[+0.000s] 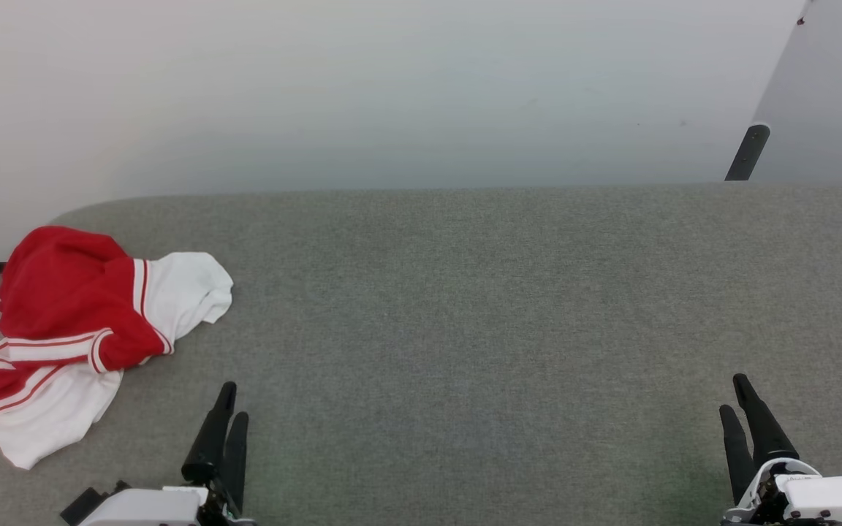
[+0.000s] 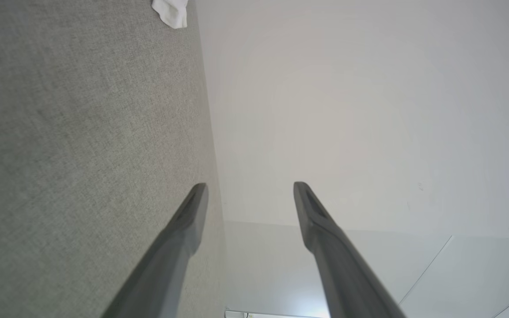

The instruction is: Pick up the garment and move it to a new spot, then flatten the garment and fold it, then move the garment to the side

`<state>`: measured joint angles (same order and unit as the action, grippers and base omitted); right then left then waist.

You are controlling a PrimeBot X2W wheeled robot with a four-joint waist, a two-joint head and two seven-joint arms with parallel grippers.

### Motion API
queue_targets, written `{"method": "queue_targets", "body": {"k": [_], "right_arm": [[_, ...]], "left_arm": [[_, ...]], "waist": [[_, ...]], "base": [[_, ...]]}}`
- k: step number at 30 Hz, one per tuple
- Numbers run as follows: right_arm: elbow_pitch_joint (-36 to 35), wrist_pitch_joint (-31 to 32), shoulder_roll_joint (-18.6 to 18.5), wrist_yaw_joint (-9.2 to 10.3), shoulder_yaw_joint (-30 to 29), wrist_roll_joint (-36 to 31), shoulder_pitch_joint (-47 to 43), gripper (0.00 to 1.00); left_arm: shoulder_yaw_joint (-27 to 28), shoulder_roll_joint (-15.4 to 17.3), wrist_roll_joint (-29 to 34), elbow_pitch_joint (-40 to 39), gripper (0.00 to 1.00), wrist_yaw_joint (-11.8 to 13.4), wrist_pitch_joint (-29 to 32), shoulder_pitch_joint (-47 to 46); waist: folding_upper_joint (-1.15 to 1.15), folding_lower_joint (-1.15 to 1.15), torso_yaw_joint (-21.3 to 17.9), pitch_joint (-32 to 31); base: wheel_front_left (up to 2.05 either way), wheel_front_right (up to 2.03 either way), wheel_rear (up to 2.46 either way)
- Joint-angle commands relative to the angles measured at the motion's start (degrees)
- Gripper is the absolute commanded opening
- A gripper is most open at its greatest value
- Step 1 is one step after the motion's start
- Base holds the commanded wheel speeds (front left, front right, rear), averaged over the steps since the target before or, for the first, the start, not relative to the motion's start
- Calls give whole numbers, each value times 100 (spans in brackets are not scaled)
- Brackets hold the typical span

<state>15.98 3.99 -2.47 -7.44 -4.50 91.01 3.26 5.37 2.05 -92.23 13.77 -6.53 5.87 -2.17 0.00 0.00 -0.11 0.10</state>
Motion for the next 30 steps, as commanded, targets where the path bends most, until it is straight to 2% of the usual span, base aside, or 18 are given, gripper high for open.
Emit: {"method": "queue_targets", "body": {"k": [1,13,21,30], "right_arm": [[-131,-45,-27,-2,58,-78,143,100],[-206,-360,-123,-2,320,-622,188,100],[-181,-552,-192,-3,440,-1494,235,100],[-166,-732,-217,-3,526,-2800,297,100]], "left_arm": [[-22,38,33,-162,100,14,-28,-47],[-139,171,306,-540,100,100,-178,101],[-254,368,804,-684,100,183,-373,181],[-513,697,1767,-723,100,358,-704,222]], "waist": [[0,0,-1,-1],[0,0,-7,-22],[0,0,-4,-39],[0,0,-6,-51]], "base": [[0,0,0],[0,0,0],[0,0,0],[0,0,0]]}}
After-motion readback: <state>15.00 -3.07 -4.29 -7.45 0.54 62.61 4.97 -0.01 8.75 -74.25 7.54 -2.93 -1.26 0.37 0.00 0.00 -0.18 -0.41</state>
